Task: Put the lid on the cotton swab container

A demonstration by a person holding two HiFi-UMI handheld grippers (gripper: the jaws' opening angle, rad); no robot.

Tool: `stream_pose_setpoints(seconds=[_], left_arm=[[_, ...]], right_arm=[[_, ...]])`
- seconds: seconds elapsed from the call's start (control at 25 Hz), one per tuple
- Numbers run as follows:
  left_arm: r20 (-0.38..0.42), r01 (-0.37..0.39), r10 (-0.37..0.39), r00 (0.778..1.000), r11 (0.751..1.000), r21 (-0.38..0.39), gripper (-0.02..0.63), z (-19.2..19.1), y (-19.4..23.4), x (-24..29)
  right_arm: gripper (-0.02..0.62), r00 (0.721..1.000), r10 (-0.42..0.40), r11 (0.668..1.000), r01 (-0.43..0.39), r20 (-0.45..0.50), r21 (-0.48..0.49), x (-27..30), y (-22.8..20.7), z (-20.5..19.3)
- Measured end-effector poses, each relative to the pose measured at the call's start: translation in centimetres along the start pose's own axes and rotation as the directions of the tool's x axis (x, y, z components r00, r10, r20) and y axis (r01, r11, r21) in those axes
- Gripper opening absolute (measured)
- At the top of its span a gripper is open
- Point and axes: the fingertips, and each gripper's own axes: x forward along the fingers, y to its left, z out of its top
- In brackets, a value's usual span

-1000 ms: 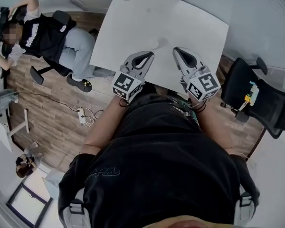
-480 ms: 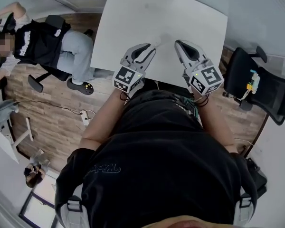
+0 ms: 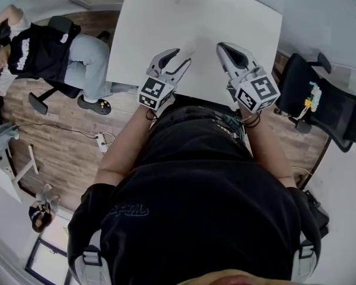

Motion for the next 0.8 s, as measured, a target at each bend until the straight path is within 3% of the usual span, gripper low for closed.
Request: stream_pose_setpoints(seconds=[0.2,0.6,0.8], left_arm=[[-0.011,0.004,-0.004,1.000,1.000,0.003,0.212,-1.0,0.4,0.7],[-0.081,-0.021,0.034,0.996,0.988,0.154,0.236,-5.6,1.6,3.3],[-0.127,-0.040,0.055,0.990,0.992,0.119,0.236,-8.7,3.0,4.4]], right_arm=[[0.023,1.000,0.004,1.000,-0.004,-0.017,0.007,0.7,-1.0,-0.5],[0.023,1.000,-0.006,1.000,0.006,-0.022,0.005,1.9,-4.2,-0.3],[0.023,0.999,-0.017,1.000,0.018,-0.028,0.019,2.0,-5.1,-0.9]])
